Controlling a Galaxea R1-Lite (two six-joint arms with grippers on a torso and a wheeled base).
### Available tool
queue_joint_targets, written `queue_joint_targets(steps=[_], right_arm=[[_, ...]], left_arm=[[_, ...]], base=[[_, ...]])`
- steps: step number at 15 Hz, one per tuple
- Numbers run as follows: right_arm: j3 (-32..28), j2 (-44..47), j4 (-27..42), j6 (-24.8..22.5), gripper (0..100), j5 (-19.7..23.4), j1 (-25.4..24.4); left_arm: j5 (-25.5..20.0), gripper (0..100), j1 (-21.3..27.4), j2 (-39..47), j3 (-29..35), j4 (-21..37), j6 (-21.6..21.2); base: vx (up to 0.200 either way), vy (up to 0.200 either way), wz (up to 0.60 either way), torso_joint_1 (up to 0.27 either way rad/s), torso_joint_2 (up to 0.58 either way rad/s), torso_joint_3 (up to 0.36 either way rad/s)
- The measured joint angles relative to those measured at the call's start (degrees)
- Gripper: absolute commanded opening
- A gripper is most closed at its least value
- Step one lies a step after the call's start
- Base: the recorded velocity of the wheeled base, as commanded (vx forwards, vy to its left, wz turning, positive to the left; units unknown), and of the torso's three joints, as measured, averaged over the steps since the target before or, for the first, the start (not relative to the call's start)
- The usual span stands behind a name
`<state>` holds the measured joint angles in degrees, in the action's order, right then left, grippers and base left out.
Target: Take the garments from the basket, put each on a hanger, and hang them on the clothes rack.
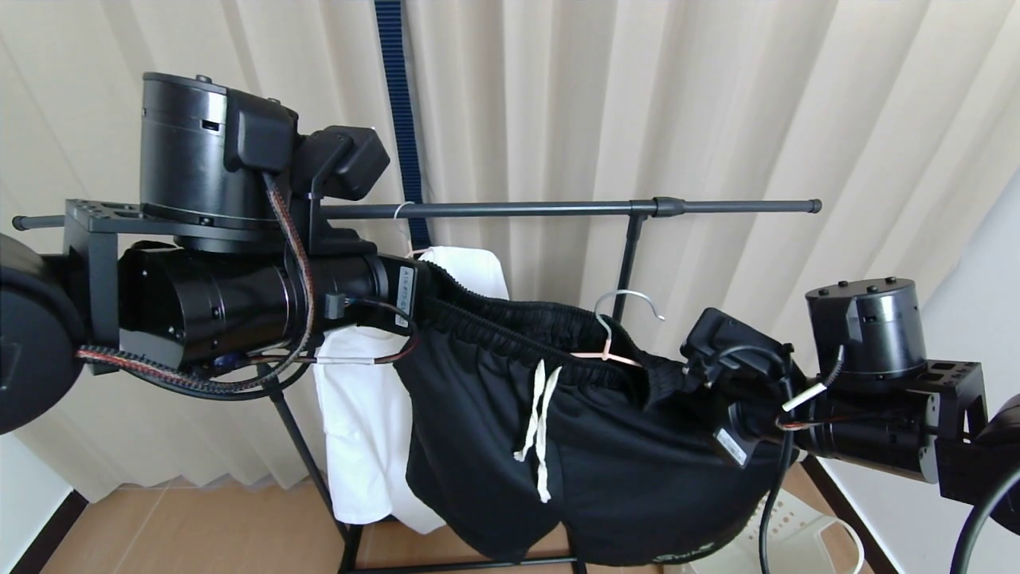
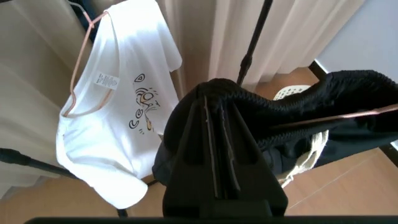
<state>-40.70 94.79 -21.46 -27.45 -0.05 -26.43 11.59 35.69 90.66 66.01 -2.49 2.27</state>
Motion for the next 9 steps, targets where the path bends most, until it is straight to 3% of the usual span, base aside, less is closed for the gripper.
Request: queue_joint_targets(steps=[2, 4, 9], right_arm=[[-2.32, 0.94, 0.09, 7.07, 0, -1.62, -0.88], [-4.35, 1.95, 0.11, 10.90, 0, -2.79, -1.93], [-7.47, 3.16, 0.02, 16.73, 0, -2.90, -3.01]], left_arm=[[0.01, 0, 1.62, -0.63, 0.06, 4.49, 0.20], [0.04, 0, 3.57, -1.17, -0.06, 7.81, 1.32], [0.01, 0, 8.90, -1.44, -0.46, 13.41, 5.88]], base=[[0.000, 0.000, 0.00, 0.000, 0.00, 0.000], [0.000, 0.000, 0.00, 0.000, 0.00, 0.000], [0.000, 0.000, 0.00, 0.000, 0.00, 0.000]])
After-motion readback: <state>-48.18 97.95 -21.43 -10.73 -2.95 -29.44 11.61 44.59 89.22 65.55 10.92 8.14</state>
